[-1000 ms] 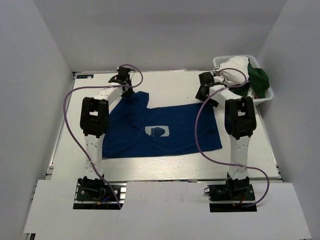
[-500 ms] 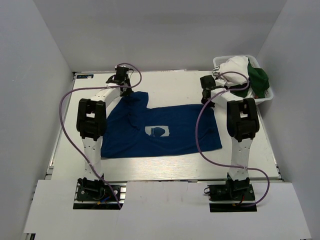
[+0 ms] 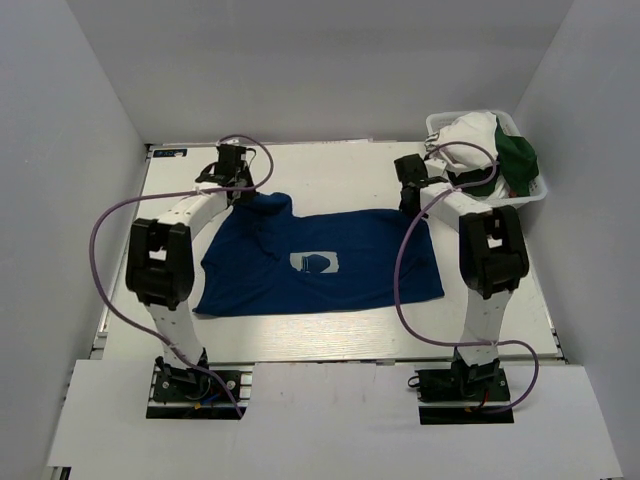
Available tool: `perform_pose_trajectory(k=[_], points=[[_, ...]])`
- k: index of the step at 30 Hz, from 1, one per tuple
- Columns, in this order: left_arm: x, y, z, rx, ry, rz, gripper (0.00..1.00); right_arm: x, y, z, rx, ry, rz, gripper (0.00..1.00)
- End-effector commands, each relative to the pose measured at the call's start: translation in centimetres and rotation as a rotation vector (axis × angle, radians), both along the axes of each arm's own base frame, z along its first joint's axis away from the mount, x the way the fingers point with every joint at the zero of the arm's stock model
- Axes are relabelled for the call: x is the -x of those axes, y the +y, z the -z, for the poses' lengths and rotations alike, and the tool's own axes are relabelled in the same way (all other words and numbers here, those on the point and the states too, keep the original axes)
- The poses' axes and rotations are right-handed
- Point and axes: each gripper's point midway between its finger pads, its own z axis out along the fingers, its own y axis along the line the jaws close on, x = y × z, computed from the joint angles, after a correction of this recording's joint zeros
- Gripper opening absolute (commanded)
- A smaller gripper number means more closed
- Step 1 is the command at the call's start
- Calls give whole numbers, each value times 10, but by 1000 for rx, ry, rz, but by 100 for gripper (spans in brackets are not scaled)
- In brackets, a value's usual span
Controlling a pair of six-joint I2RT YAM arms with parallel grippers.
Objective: Fold and stack the t-shirts
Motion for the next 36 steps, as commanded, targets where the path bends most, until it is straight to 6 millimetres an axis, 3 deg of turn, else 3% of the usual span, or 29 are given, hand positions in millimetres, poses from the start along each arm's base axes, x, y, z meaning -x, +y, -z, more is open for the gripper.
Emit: perform_pose_trajectory(k=[1, 2, 7, 8, 9, 12, 13, 16, 22, 27, 36], points=[[20, 1, -48, 71, -102, -41, 0, -2, 0, -55, 12, -151, -10, 0], [34, 5, -37, 70, -79, -58, 0, 0, 0, -59, 17, -158, -17, 0], [73, 7, -55, 120, -124, -67, 0, 19, -7, -66, 39, -171, -19, 0], [84, 7, -49, 124, -107, -60, 0, 21, -8, -67, 39, -173, -20, 0], [92, 7, -61, 147, -137, -59, 0, 22, -9, -71, 38, -183, -18, 0], [117, 7, -51, 161, -117, -52, 0, 29, -11, -77, 33, -201, -20, 0], [123, 8, -58, 175, -140, -57, 0, 30, -14, -79, 31, -209, -15, 0], [151, 14, -30, 159, -75, -84, 0, 35, -17, -78, 33, -205, -16, 0], [199, 19, 1, 210, 6, -125, 0, 44, -22, -75, 46, -200, -19, 0], [223, 24, 1, 239, 3, -152, 0, 46, -19, -75, 35, -209, -56, 0], [262, 17, 56, 261, 202, -160, 0, 57, -21, -56, 33, -174, -60, 0]])
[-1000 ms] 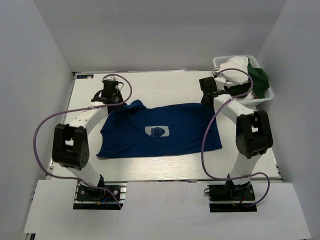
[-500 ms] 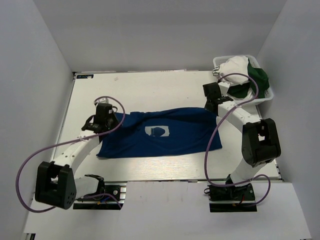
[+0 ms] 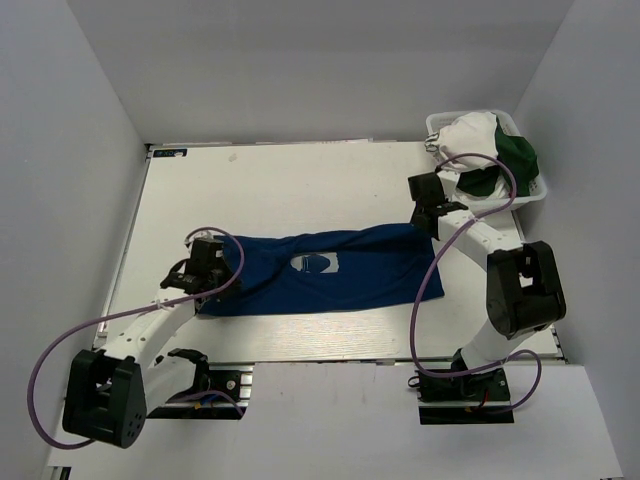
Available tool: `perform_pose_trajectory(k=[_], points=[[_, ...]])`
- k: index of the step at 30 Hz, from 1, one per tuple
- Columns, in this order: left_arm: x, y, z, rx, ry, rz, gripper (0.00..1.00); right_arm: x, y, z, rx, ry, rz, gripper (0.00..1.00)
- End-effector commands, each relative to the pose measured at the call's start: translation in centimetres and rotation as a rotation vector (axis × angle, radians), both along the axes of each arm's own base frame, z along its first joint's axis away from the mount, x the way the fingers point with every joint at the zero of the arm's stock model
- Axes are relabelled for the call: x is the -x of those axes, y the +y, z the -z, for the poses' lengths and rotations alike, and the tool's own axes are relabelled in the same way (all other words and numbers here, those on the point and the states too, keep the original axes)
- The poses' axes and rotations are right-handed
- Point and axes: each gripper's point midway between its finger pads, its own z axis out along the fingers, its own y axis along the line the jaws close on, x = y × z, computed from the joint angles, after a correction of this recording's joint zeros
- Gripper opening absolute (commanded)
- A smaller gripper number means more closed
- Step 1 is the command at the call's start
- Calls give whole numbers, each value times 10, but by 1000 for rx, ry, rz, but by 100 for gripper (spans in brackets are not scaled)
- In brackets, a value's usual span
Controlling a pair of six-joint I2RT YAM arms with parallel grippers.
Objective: Fold and stack the t-shirts
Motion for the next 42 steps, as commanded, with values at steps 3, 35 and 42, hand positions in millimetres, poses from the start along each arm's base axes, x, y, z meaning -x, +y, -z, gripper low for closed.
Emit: perform_pose_trajectory(k=[3, 35, 42], points=[[32, 9, 25, -19, 144, -73, 12, 6, -10, -5, 9, -38, 37, 0], [-87, -88, -31, 133, -55, 274, 100, 56, 86, 0, -223, 0, -416, 90], [-55, -119, -11, 124, 41, 371, 100, 61, 66, -2, -171, -7, -335, 90]])
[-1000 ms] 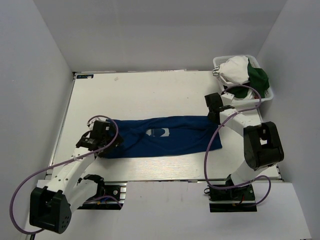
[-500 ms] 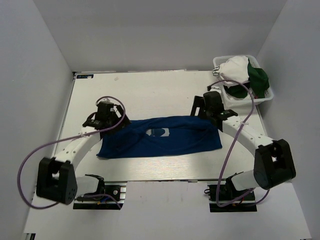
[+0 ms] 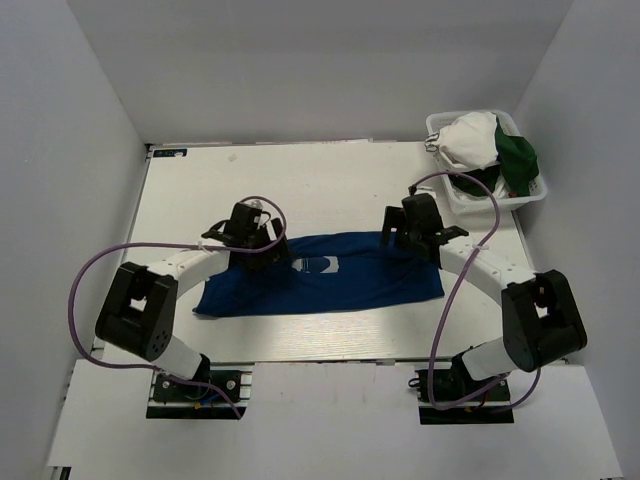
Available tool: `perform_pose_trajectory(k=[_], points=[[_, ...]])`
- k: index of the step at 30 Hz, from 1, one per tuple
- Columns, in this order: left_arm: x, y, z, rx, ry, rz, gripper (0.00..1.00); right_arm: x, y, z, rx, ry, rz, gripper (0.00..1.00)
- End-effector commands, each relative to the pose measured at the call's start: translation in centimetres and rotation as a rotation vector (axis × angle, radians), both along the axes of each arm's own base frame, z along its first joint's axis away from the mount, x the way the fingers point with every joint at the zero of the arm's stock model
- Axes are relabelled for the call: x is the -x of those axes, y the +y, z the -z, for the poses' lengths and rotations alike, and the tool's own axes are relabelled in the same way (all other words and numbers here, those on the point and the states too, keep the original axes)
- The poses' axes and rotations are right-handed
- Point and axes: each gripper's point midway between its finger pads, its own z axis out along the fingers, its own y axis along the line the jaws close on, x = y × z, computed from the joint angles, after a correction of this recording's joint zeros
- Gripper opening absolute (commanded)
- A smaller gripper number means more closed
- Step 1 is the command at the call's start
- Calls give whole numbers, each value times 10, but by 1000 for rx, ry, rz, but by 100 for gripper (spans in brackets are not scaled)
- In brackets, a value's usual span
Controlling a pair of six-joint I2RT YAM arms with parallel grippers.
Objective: Fold and stack the t-shirts
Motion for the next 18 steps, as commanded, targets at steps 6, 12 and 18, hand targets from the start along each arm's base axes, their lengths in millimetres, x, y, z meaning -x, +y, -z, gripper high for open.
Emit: perform_pose_trajectory(k=[6, 12, 18], points=[[60, -56, -36, 129, -18, 230, 100, 2, -11, -10, -7, -40, 50, 90], [102, -58, -20, 62, 67, 311, 100, 2, -8, -14, -15, -44, 41, 90], [75, -42, -46, -25, -57, 207, 100, 1, -5, -15, -17, -48, 22, 90]])
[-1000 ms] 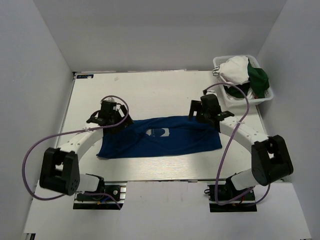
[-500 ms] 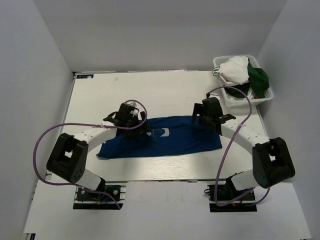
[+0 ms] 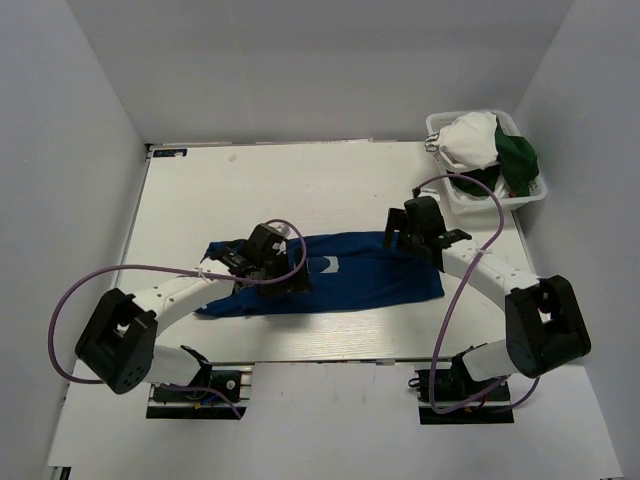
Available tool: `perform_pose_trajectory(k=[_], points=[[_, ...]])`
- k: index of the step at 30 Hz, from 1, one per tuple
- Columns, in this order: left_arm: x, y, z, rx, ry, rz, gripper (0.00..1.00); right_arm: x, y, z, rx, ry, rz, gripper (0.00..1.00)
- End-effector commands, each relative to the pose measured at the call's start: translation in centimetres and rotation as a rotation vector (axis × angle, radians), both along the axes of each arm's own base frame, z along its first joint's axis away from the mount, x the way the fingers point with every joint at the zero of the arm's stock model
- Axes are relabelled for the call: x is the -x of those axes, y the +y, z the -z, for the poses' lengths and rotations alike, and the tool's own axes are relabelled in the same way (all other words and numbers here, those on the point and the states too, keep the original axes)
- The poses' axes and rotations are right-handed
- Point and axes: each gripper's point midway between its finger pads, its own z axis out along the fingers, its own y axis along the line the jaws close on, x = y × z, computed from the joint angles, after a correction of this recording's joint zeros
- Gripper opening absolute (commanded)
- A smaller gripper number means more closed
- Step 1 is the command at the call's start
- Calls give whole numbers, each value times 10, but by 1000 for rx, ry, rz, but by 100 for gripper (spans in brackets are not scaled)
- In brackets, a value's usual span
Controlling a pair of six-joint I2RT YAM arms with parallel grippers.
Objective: Fold and stack the t-shirts
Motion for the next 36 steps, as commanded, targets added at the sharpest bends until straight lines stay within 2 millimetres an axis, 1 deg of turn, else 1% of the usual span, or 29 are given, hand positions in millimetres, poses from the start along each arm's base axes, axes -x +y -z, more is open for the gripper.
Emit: perform_pose_trajectory(k=[1, 3, 4, 6, 7, 8, 9, 12, 14, 15, 16, 18, 19, 20, 21, 22, 23, 24, 25, 26, 28, 29, 30, 31, 32, 33, 34, 35, 36], points=[[-25, 16, -35, -32, -125, -106, 100, -5, 2, -14, 3, -47, -26, 90], [-41, 42, -42, -126, -180, -242, 100, -5, 7, -13, -1, -44, -57, 90], [-36, 56, -38, -172, -152, -318, 100, -8, 10, -14, -13, -57, -67, 90], [-41, 72, -38, -222, -164, -385, 100, -12, 16, -15, -19, -67, -94, 90], [-42, 78, -37, -233, -158, -414, 100, -15, 19, -7, -17, -45, -102, 90], [-41, 85, -31, -255, -151, -428, 100, -21, 21, -10, -11, -53, -112, 90], [-47, 91, -32, -249, -156, -477, 100, -22, 25, -2, -14, -28, -123, 90], [-57, 106, -7, -299, -114, -531, 100, -28, 32, 10, -20, 20, -132, 90], [-63, 107, 11, -299, -73, -544, 100, -27, 31, 29, -15, 81, -99, 90], [-61, 111, 33, -341, -11, -543, 100, -27, 28, 35, -14, 99, -80, 90], [-69, 113, 36, -333, 17, -560, 100, -22, 27, 43, -9, 133, -70, 90], [-84, 115, 43, -348, 31, -555, 100, -14, 26, 48, -21, 166, -46, 90], [-91, 122, 56, -371, 58, -569, 100, 0, 21, 55, -15, 200, -41, 90], [-105, 123, 58, -369, 38, -564, 100, 6, 22, 52, -31, 208, -40, 90], [-126, 118, 51, -334, 15, -564, 100, 21, 21, 61, -47, 249, -25, 90], [-138, 122, 68, -347, 52, -560, 100, 37, 22, 63, -71, 268, -32, 90], [-150, 120, 73, -347, 59, -537, 100, 46, 23, 65, -79, 286, -39, 90], [-188, 109, 58, -300, 6, -524, 100, 71, 26, 77, -96, 349, -51, 90], [-205, 108, 61, -302, 6, -510, 100, 81, 26, 81, -98, 364, -57, 90], [-239, 94, 71, -296, 11, -473, 100, 110, 27, 89, -92, 395, -94, 90], [-277, 73, 80, -260, 17, -407, 100, 133, 35, 89, -121, 417, -129, 90], [-296, 61, 84, -234, 20, -370, 100, 170, 47, 97, -118, 471, -229, 90], [-336, 36, 90, -167, -12, -286, 100, 182, 52, 95, -129, 481, -256, 90], [-354, 25, 93, -132, -30, -260, 100, 194, 58, 95, -140, 501, -284, 90], [-391, -11, 47, 1, -177, -177, 100, 225, 74, 96, -125, 520, -419, 90], [-396, -29, 56, 63, -191, -145, 100, 234, 79, 96, -117, 530, -454, 90], [-404, -40, 57, 125, -220, -132, 100, 248, 90, 93, -108, 534, -540, 90], [-383, -55, 84, 187, -160, -77, 100, 256, 93, 97, -84, 550, -575, 90], [-404, -64, 61, 275, -280, -110, 100, 272, 111, 89, -73, 538, -687, 90]])
